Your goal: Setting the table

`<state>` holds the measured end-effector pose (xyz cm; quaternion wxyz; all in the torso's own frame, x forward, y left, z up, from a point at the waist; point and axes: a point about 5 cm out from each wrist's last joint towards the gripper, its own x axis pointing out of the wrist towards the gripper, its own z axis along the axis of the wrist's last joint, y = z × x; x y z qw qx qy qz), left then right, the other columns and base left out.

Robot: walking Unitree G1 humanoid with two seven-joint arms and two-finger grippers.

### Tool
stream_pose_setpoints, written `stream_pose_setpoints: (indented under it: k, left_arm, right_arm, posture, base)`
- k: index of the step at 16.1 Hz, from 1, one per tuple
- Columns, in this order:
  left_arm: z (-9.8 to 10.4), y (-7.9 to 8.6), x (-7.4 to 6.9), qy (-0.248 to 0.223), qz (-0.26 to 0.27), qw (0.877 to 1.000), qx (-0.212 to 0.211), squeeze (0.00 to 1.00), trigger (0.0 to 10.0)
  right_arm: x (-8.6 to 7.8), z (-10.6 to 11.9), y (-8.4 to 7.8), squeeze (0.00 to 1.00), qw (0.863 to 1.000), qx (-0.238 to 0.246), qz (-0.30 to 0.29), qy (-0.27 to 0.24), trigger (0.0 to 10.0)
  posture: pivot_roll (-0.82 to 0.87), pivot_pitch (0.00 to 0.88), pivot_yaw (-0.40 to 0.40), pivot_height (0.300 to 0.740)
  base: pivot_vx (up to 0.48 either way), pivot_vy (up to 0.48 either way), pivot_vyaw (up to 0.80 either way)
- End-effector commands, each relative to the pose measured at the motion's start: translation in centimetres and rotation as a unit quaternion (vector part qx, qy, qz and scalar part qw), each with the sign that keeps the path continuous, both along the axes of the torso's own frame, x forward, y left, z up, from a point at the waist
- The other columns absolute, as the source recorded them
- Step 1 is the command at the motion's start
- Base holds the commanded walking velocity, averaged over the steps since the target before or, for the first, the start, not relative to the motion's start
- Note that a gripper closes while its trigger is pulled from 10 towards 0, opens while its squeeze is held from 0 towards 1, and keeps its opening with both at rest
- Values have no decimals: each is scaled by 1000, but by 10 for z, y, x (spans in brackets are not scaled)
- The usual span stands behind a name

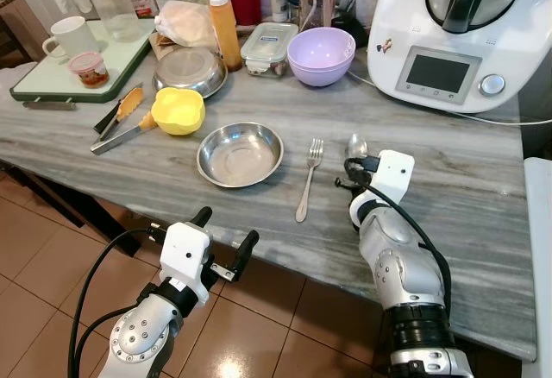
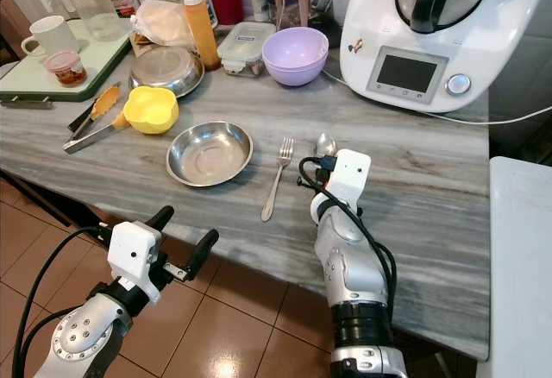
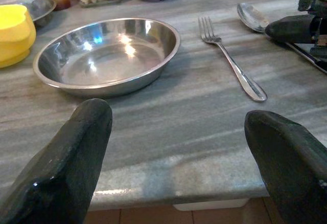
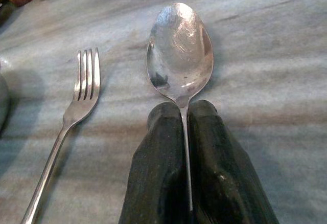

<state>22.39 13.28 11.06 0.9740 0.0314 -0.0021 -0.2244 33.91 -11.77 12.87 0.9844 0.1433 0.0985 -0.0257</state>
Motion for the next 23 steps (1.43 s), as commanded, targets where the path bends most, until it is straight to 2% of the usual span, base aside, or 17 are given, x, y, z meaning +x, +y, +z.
stream_pose_setpoints:
  k: [1, 6, 9, 11, 12, 13, 14, 23]
  left_arm:
    - [-3, 4, -1, 4, 5, 1000, 4, 0, 10000]
    - [-3, 4, -1, 4, 6, 1000, 3, 0, 10000]
    - [-3, 4, -1, 4, 6, 1000, 4, 0, 10000]
    - [-3, 4, 0, 4, 6, 1000, 4, 0, 10000]
    - [-3, 4, 0, 3, 6, 1000, 4, 0, 10000]
    - [-3, 4, 0, 3, 6, 1000, 4, 0, 10000]
    - [-3, 4, 0, 4, 6, 1000, 3, 0, 10000]
    - [-3, 2, 2, 0, 7, 1000, 1, 0, 10000]
  right_arm:
    - [-4, -17, 5, 0, 999, 22, 1, 39, 0]
    - [-2, -18, 16, 0, 998, 48, 4, 41, 0]
    - [-2, -16, 20, 0, 998, 49, 4, 35, 0]
    - [-2, -16, 18, 0, 999, 43, 2, 31, 0]
    - [-3, -18, 17, 0, 998, 47, 0, 33, 353]
    - [-3, -18, 16, 1000, 998, 54, 3, 34, 5020]
    - [-3, -19, 16, 1000, 998, 49, 0, 35, 10000]
    - [-2, -16, 14, 1000, 999, 35, 12, 22, 10000]
  posture:
    - [-97, 145, 105, 740]
    - [-92, 144, 104, 740]
    - [-90, 144, 105, 740]
    - [-88, 142, 105, 740]
    - [-88, 142, 105, 740]
    - [-88, 142, 105, 740]
    - [-89, 140, 105, 740]
    - [-93, 129, 95, 740]
  base:
    - [0, 0, 0]
    - [0, 0, 0]
    - [0, 0, 0]
    - [0, 0, 0]
    - [0, 0, 0]
    - [0, 0, 0]
    - [0, 0, 0]
    - [0, 0, 0]
